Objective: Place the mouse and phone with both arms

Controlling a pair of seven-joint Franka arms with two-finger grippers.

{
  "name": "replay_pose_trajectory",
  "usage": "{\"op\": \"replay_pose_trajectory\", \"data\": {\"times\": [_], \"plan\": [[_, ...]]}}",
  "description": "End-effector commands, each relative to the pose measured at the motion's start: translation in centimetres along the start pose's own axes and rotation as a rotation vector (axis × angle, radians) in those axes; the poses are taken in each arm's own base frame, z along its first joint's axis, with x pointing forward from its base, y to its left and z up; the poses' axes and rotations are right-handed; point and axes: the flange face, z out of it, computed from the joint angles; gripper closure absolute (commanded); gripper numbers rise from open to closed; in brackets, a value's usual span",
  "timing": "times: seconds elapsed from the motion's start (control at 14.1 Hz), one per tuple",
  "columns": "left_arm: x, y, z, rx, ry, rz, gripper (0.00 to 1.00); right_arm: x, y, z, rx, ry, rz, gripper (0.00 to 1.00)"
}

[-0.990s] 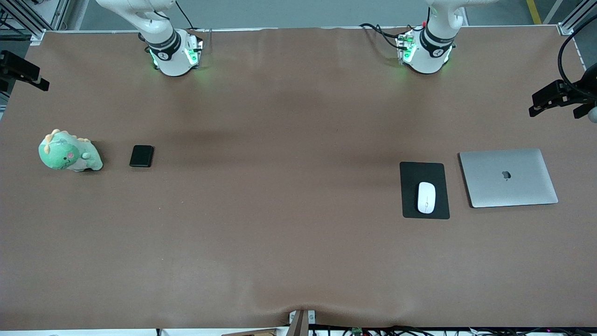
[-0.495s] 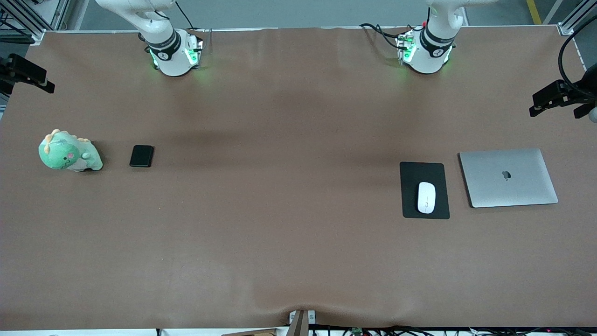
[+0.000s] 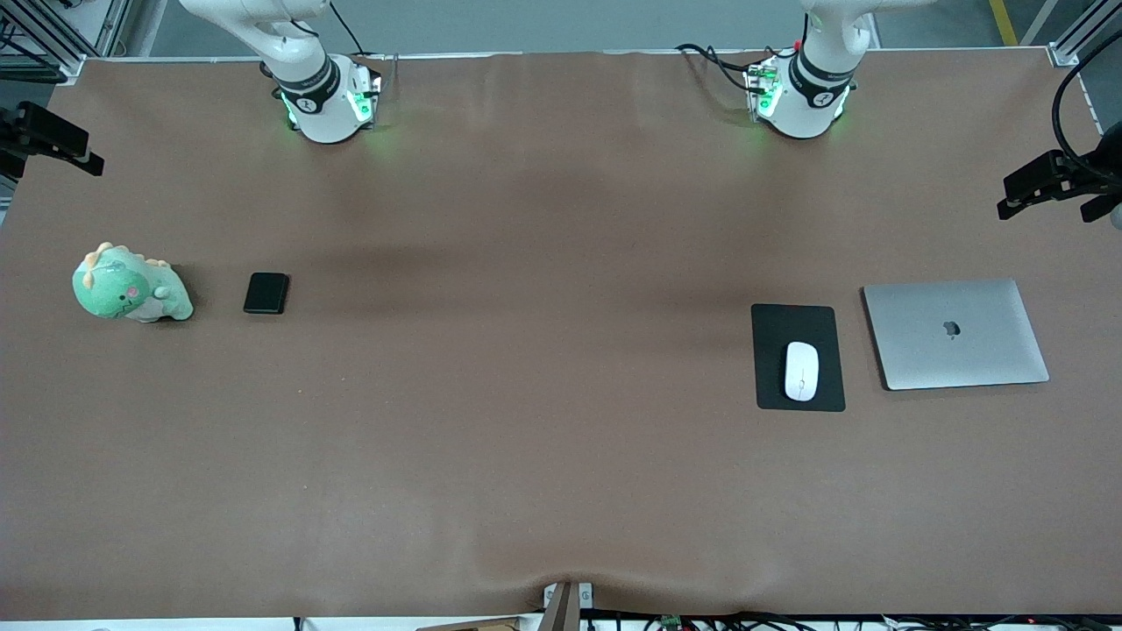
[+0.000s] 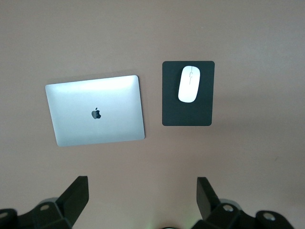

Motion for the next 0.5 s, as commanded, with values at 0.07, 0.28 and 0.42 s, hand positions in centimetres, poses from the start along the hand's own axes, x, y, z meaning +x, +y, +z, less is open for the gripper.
{"op": "replay_pose_trajectory", "data": {"times": [0.07, 0.28, 0.42], "plan": [[-0.43, 0.04, -0.47, -0.004, 0.001, -0.016, 0.00, -0.08, 0.21, -0.33, -0.050, 0.004, 0.012, 0.00], [-0.44, 0.05, -0.46, -0.004, -0.001, -0.019, 0.00, 0.01, 0.37, -0.33, -0.032, 0.012, 0.019, 0.00], [-0.46, 0.05, -0.45, -0.004, -0.003, -0.019, 0.00, 0.04, 0.16, -0.34, -0.028, 0.013, 0.015, 0.00]]}}
